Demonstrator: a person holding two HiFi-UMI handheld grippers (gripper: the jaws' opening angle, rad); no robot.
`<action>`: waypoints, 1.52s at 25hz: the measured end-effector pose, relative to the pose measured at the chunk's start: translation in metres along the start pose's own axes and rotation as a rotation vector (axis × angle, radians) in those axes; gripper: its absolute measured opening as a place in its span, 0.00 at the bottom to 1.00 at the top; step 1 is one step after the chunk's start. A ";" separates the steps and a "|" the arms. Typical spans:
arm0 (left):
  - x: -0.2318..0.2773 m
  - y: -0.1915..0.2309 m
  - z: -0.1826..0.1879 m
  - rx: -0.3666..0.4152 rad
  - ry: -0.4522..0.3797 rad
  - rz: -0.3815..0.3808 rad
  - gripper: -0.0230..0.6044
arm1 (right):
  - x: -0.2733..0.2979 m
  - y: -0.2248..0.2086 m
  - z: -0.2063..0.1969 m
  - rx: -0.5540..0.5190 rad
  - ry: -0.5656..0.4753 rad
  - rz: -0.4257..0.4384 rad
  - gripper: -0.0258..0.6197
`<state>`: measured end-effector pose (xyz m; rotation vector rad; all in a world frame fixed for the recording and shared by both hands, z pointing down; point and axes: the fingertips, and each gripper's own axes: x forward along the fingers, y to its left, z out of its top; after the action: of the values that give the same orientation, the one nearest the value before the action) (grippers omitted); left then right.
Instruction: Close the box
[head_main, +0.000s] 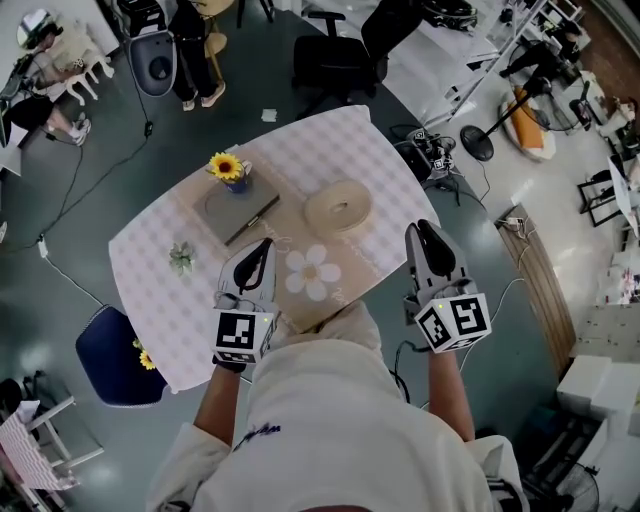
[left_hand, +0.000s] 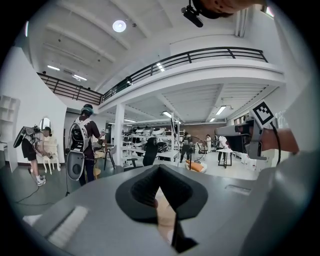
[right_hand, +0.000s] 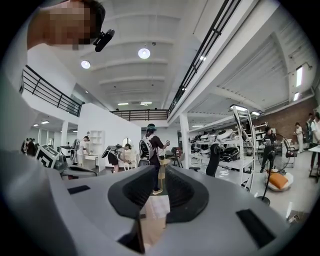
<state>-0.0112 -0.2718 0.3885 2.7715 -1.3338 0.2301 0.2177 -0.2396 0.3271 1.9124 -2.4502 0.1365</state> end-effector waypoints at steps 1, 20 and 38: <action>-0.001 0.000 0.000 0.000 0.000 0.003 0.04 | 0.000 0.001 0.000 -0.001 0.001 0.000 0.14; 0.016 -0.027 0.015 0.003 -0.025 -0.084 0.04 | 0.007 0.008 -0.009 -0.006 0.057 0.019 0.04; 0.019 -0.035 0.016 0.013 -0.021 -0.090 0.04 | -0.001 0.004 -0.017 0.008 0.059 0.010 0.04</action>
<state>0.0292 -0.2665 0.3761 2.8437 -1.2130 0.2057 0.2132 -0.2364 0.3441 1.8718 -2.4248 0.2008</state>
